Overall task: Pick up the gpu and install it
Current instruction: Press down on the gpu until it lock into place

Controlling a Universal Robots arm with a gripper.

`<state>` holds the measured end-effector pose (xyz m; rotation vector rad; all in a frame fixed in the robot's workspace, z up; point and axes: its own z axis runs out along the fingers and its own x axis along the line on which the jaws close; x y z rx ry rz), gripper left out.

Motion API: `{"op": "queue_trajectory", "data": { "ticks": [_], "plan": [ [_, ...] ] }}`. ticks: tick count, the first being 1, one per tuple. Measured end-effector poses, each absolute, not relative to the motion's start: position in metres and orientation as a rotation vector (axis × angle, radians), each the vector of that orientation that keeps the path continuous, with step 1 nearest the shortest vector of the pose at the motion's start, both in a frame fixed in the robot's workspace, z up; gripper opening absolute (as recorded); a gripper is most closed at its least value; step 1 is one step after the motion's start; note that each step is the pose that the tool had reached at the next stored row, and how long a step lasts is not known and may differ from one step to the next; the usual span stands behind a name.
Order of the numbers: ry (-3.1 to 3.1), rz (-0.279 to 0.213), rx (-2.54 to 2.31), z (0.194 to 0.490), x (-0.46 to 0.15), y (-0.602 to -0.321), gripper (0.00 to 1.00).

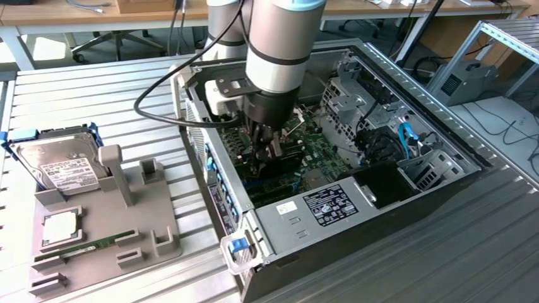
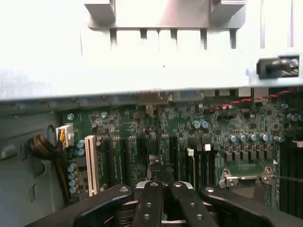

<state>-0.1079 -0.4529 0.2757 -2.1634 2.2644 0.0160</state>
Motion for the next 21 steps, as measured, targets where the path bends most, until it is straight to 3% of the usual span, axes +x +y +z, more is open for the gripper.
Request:
{"op": "queue_trajectory", "data": {
  "ticks": [21],
  "plan": [
    [2.272,-0.003,-2.171,0.2745,-0.108,-0.4435,0.11]
  ]
}}
